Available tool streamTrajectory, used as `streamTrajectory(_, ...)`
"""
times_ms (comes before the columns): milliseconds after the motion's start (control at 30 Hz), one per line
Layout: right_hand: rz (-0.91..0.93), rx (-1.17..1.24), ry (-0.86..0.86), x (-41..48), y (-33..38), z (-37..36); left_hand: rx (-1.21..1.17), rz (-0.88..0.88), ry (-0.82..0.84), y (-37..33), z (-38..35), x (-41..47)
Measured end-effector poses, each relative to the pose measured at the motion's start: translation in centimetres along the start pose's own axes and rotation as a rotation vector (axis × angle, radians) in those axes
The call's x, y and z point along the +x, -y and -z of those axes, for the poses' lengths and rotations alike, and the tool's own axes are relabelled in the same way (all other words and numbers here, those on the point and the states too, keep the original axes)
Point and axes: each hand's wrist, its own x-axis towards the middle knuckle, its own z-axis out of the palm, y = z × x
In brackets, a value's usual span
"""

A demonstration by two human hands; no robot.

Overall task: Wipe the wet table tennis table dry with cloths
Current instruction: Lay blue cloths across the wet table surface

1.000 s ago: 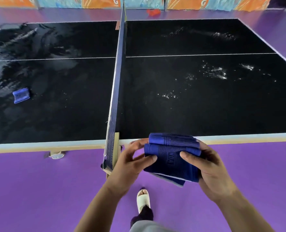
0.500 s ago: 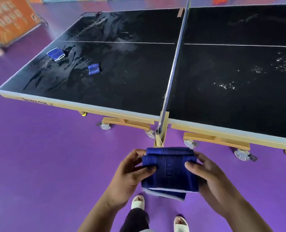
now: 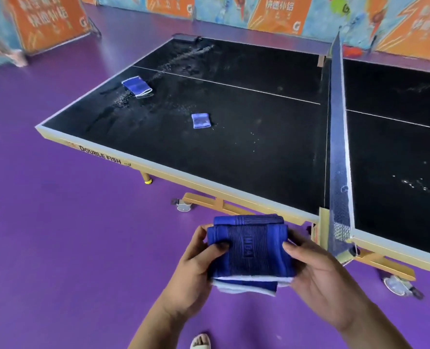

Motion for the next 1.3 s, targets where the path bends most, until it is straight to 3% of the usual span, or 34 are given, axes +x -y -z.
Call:
streamTrajectory(133, 0.001, -0.050, -0.010, 3.5, -1.2, -3.7, -0.004, -0.006, 0.039, -3.6, 3.6, 1.8)
streamTrajectory(233, 0.023, -0.236, -0.077, 5.7, -0.3, -4.7, 0.001, 0.050, 0.090, -5.2, 5.8, 4.1)
streamTrajectory(333, 0.072, -0.471, -0.143, 8.3, 1.1, -4.9, 0.193, 0.091, 0.157, -6.8, 7.7, 6.9)
streamTrajectory(500, 0.105, -0.680, -0.137, 16.1, 3.4, -5.0, 0.342, 0.091, 0.068, -9.6, 9.9, 13.3)
streamTrajectory(900, -0.028, -0.483, -0.001, 35.4, 10.9, -6.2, 0.544, 0.147, -0.017, -21.3, 10.8, 30.0)
streamTrajectory(1100, -0.004, -0.419, -0.173, 39.5, 12.5, -6.0, 0.359, 0.237, 0.035, -22.7, 13.5, 36.9)
streamTrajectory(1200, 0.007, -0.382, -0.373, 40.4, 12.3, -5.1, 0.416, 0.281, -0.207, -22.6, 16.8, 42.7)
streamTrajectory(1300, 0.030, -0.338, -0.557, 40.6, 12.3, -5.3, 0.679, 0.280, -0.369, -22.2, 20.4, 49.5)
